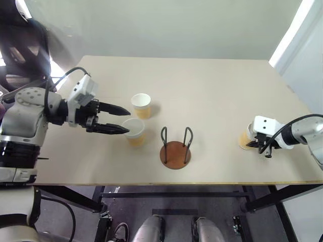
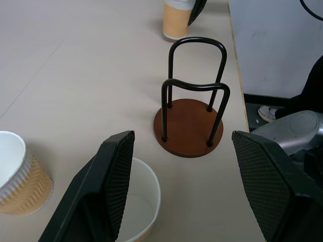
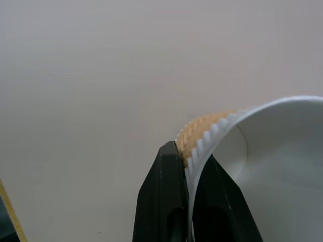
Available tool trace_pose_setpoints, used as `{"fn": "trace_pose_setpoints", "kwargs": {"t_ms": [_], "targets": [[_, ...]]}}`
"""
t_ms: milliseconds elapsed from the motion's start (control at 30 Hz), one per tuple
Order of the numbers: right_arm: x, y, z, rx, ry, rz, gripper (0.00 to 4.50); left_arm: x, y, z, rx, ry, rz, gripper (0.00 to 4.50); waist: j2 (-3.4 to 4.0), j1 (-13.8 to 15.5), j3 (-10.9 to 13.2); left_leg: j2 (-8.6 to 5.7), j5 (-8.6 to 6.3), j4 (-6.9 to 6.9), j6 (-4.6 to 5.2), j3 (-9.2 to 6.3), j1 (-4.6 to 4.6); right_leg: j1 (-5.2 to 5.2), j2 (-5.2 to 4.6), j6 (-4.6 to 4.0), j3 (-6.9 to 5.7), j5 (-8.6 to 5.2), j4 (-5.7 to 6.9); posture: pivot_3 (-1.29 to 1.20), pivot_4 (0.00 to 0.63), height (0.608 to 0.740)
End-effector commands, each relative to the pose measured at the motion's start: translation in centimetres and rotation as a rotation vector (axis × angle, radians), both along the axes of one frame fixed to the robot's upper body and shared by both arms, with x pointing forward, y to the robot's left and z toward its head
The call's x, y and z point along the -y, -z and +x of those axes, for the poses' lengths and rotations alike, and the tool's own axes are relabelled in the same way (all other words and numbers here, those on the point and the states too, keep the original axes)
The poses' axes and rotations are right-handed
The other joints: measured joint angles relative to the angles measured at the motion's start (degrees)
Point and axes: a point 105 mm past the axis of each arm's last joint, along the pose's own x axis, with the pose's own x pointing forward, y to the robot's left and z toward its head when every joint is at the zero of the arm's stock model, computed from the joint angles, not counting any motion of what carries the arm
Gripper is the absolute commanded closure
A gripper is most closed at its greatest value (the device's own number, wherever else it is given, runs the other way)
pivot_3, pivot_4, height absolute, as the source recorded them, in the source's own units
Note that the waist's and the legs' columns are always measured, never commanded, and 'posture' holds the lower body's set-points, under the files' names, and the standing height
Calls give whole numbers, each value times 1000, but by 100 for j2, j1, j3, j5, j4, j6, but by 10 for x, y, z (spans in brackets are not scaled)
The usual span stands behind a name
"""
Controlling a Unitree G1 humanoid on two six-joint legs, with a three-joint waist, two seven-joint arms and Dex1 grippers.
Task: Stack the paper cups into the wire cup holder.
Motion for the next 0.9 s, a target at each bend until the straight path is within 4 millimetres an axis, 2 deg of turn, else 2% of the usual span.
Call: {"fn": "trace_pose_setpoints", "kwargs": {"t_ms": [33,167,267,333,467,533,600,667,800,900], "targets": [[-6,-26,-3,67,-28,10,4429,1,-22,-8,60,48,-50,1190,0,0,0,0,0,0,-1,0,0,0,0,0,0,0,0,0,150,740],[-17,-37,-9,85,-57,42,4429,-3,-39,-7,123,28,-184,1190,1,-1,0,0,0,-3,-2,0,-3,-5,0,-3,-2,-1,1,0,150,740],[-22,-44,-14,95,-73,57,4429,-9,-40,-7,144,-9,-281,1190,1,-2,0,1,-1,-4,-3,0,-3,-4,1,-4,-3,-3,0,0,150,740],[-27,-50,-16,103,-90,70,4429,-13,-38,-7,138,-33,-351,1190,2,-4,0,1,-1,-5,-4,2,1,-3,0,-4,-1,-3,1,0,150,740],[-49,-79,-23,161,-174,120,4429,-24,-14,-11,87,-86,-336,1190,3,-24,1,2,2,-7,-8,2,6,-4,2,-4,-1,-3,3,0,150,740],[-68,-102,-29,199,-242,182,4429,-27,-5,-12,76,-105,-309,1190,4,-32,1,3,6,-8,-11,1,6,-5,3,-5,-1,-3,5,0,150,740],[-103,-140,-38,275,-359,289,4429,-31,4,-12,68,-124,-299,1190,4,-47,1,2,10,-10,-12,2,7,-7,4,-8,2,-2,9,0,150,740],[-130,-164,-47,322,-440,369,4429,-32,8,-12,64,-130,-297,1190,2,-63,1,1,23,-23,-13,3,12,-11,7,-19,3,1,10,0,150,740],[-173,-179,-54,329,-492,493,4429,-31,16,-12,59,-135,-272,1190,-33,-59,-18,1,44,-81,-27,-12,48,2,6,-69,-1,-22,4,0,150,740],[-196,-175,-50,307,-471,529,4429,-31,18,-11,58,-136,-267,1190,-31,-58,-15,-3,50,-100,-37,-11,57,-3,5,-78,2,-25,10,0,150,740]]}}
